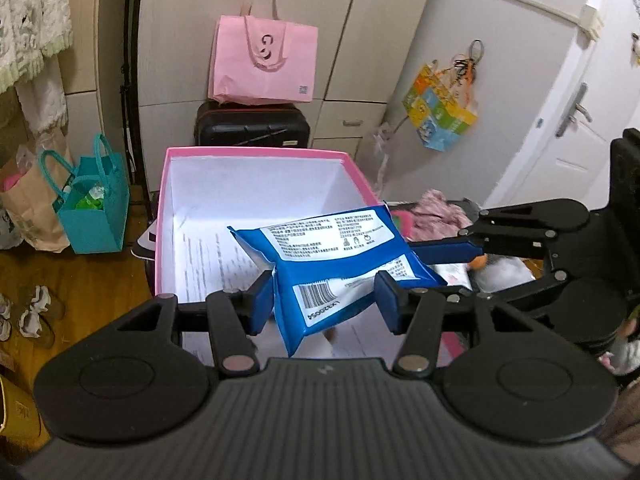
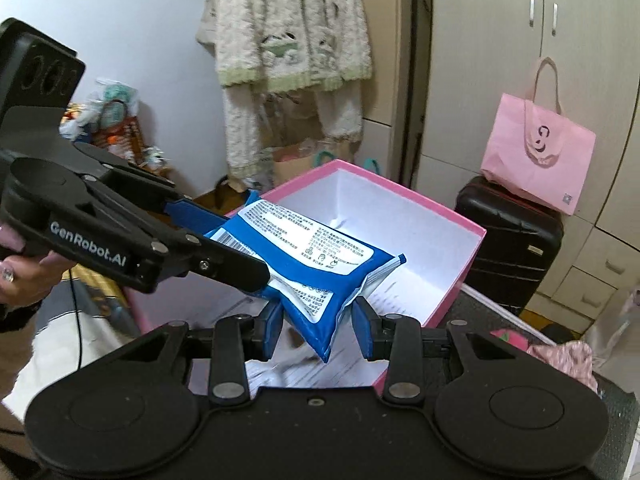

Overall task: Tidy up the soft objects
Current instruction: 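Open the right gripper to drop the wipes pack into the box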

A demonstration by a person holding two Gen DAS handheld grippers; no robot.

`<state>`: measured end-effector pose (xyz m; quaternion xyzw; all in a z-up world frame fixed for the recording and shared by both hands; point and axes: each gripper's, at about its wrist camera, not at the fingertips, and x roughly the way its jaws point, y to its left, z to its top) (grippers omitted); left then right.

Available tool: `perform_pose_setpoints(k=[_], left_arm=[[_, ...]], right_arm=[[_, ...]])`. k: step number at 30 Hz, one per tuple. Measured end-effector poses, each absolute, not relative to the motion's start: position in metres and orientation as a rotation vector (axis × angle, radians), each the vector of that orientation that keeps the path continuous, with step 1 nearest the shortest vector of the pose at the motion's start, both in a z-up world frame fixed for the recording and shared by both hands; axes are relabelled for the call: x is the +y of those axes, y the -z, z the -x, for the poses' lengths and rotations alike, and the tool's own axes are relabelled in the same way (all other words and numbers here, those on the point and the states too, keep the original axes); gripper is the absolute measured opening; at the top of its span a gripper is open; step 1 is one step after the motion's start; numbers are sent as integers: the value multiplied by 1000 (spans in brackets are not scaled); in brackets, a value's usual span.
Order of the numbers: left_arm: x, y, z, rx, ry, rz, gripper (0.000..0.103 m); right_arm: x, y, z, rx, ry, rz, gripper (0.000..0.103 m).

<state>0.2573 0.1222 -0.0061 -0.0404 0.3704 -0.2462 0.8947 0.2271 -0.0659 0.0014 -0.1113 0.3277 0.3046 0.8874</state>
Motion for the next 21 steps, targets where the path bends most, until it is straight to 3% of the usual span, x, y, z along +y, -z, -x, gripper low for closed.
perform_pose_setpoints(k=[13, 21], left_arm=[[112, 39, -311, 803, 427, -7, 52], [120, 35, -307, 775, 375, 5, 61]], right_arm=[[-40, 29, -283, 772, -573, 299, 44], [-40, 33, -282, 733, -516, 334, 45]])
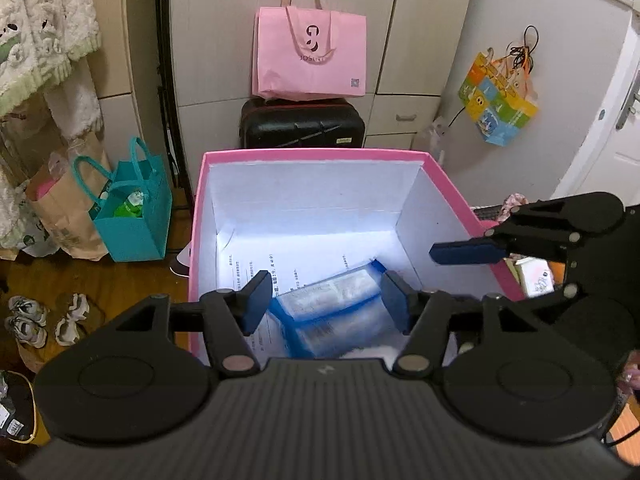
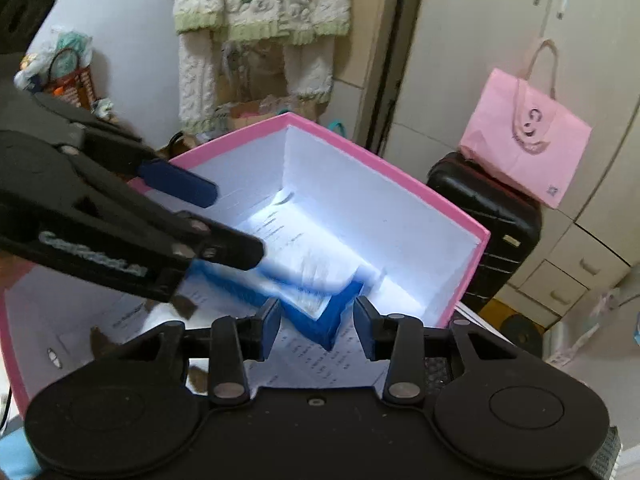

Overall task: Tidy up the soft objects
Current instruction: 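Open the right gripper to drop the wipes pack into the box, then move the right gripper back toward the white tissue box and bath puff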

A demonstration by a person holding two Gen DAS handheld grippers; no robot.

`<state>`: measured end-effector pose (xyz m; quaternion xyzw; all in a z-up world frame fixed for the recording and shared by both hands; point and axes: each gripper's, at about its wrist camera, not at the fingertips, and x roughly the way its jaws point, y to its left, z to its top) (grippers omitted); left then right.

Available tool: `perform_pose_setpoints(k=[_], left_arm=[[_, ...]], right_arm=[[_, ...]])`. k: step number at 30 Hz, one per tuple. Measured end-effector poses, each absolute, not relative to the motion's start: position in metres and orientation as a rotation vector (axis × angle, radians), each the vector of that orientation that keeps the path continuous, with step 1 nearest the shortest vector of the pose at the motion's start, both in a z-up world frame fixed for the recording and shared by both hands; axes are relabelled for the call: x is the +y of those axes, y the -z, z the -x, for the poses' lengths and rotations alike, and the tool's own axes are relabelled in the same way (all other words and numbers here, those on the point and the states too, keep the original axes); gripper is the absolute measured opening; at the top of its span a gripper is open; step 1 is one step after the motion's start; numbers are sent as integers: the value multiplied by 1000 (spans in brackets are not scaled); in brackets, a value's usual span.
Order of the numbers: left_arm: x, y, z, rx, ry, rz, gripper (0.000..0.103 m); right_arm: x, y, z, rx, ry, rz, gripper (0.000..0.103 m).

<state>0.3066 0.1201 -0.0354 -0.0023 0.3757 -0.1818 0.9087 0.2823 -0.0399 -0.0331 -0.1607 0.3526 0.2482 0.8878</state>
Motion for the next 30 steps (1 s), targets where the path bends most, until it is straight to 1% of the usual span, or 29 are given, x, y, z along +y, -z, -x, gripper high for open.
perform_pose_setpoints(k=[15, 22, 30], left_arm=[[117, -6, -254, 732, 438, -30, 63], [102, -24, -213, 709, 496, -80, 64], [90, -45, -158, 641, 529, -153, 67]], right_arm=[[-82, -9, -244, 721, -560, 187, 46], [-96, -32, -192, 693, -662, 161, 47], [-120, -51, -132, 606, -630, 224, 50]])
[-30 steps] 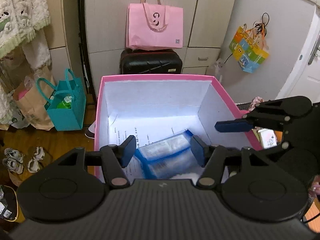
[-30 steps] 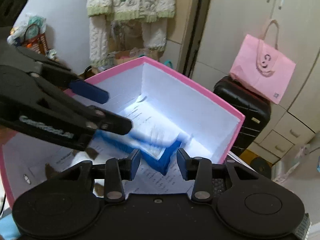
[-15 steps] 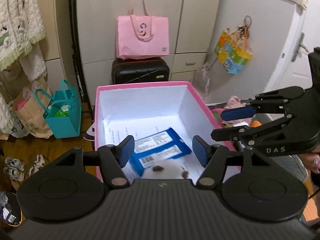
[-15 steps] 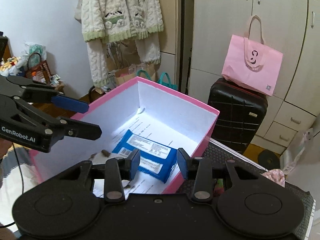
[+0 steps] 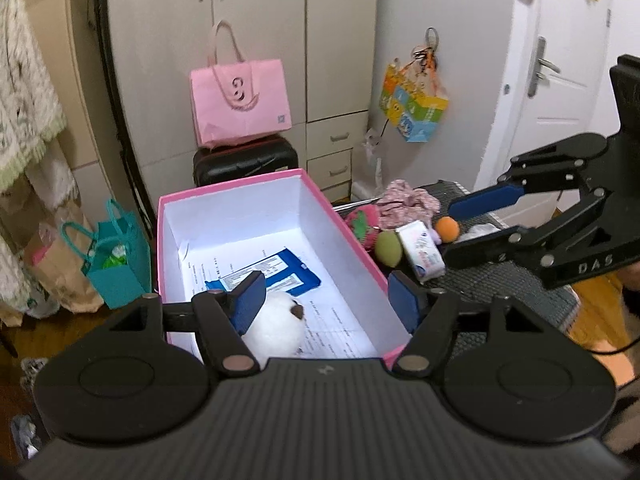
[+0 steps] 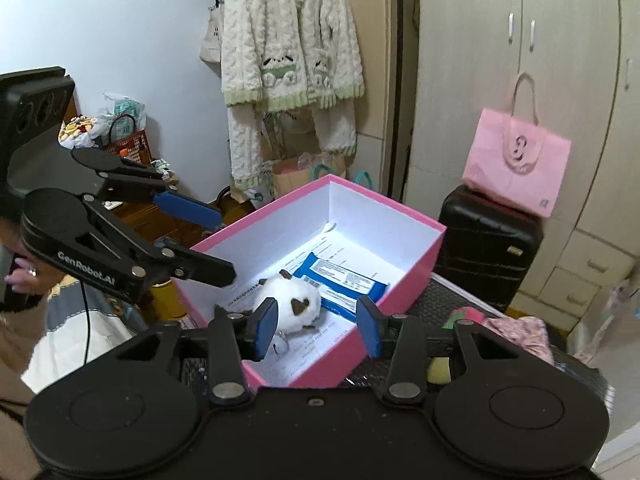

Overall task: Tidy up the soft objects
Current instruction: 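Move the right gripper back toward the white tissue box and bath puff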

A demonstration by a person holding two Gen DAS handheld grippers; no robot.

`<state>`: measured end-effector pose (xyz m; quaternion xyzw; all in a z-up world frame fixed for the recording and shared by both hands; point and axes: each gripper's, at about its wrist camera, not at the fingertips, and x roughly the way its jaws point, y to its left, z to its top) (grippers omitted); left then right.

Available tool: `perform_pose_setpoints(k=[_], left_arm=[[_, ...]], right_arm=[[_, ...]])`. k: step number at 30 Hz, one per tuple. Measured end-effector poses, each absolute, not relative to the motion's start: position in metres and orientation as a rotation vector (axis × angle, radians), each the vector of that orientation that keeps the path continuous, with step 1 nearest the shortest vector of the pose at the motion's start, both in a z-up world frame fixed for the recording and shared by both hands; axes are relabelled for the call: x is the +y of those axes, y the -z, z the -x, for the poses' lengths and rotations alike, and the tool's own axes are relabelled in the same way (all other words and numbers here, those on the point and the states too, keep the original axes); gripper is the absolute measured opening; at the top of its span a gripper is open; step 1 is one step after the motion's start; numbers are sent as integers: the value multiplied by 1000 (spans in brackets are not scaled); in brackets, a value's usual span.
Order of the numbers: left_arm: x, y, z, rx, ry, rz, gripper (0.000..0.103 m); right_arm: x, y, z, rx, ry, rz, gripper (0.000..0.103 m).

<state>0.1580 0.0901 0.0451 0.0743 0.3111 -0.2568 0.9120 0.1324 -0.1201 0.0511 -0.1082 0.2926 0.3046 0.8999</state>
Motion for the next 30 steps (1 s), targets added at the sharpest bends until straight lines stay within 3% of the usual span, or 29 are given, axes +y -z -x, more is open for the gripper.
perform_pose_setpoints(k=[14, 30], left_arm=[[44, -50, -84, 565, 688, -322, 74], [-23, -16, -98, 689, 773, -262, 74]], right_arm=[[-185, -51, -53, 506, -514, 212, 54], [-247, -3, -41, 571, -433, 180, 62]])
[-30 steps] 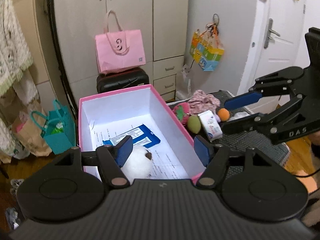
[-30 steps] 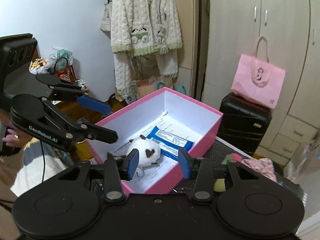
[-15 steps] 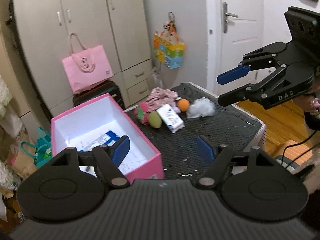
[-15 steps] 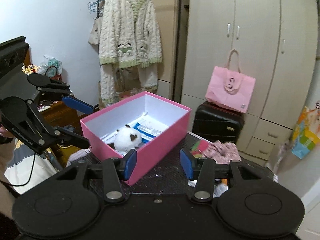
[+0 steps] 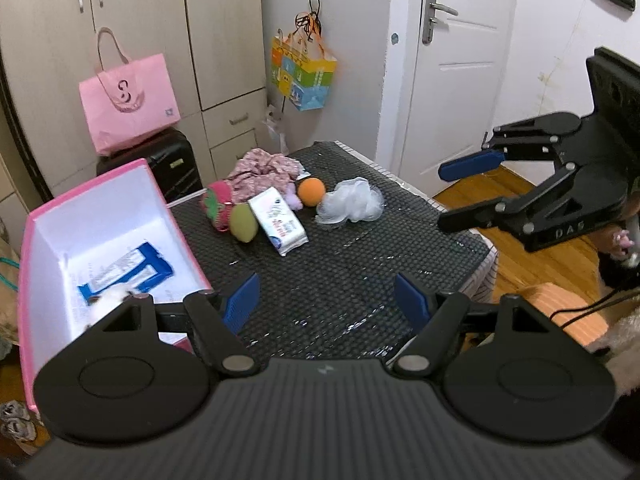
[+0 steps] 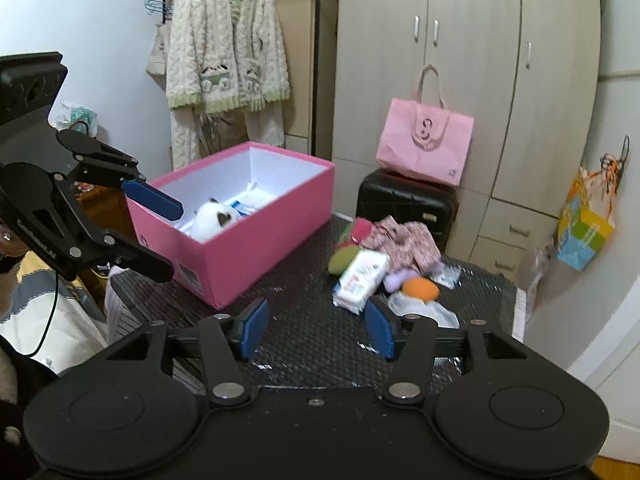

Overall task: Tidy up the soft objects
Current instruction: 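Move the right gripper back toward the white tissue box and bath puff, then close the right gripper on the white bath puff while the left gripper closes on the white wet-tissue pack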

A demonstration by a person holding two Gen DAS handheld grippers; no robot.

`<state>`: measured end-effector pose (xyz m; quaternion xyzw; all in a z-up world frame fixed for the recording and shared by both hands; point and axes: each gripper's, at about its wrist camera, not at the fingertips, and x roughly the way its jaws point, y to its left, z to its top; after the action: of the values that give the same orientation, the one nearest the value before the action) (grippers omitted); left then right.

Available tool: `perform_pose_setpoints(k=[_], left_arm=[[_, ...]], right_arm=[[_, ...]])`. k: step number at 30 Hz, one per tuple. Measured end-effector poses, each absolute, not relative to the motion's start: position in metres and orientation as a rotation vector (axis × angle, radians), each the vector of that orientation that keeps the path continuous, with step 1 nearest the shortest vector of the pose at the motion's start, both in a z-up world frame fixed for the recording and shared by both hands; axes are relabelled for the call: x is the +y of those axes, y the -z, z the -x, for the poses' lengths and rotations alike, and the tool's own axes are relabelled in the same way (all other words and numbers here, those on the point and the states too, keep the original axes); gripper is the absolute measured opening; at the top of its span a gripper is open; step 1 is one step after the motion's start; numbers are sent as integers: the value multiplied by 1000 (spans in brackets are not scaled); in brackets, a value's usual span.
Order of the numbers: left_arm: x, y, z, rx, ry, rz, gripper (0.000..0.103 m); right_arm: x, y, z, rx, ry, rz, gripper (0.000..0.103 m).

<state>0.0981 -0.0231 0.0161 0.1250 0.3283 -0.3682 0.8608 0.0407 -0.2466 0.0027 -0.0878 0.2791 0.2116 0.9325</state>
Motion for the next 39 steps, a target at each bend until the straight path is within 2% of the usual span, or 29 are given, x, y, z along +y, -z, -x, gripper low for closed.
perform_pose_setpoints(k=[9, 21, 24, 36, 37, 38, 39], left_arm=[[-59, 19, -127, 765, 780, -198, 74], [-82, 39, -174, 669, 659, 37, 74], [-91, 50, -190, 670, 615, 45, 74], [-124, 105, -226, 611, 378, 42, 70], [-126, 107, -229, 615, 367, 41, 66], [-127, 109, -232, 629, 363, 43, 51], [-129, 112, -238, 669, 361, 33, 46]], right_arm=[[-278, 37, -63, 623, -394, 128, 68], [-313, 87, -116, 644, -333, 75, 72], [-318, 94, -130, 625, -320, 32, 78], [-321, 119, -173, 643, -354, -59, 81], [-319, 121, -175, 646, -356, -50, 81], [-317, 122, -176, 646, -359, -43, 82], [-315, 123, -178, 647, -362, -36, 83]])
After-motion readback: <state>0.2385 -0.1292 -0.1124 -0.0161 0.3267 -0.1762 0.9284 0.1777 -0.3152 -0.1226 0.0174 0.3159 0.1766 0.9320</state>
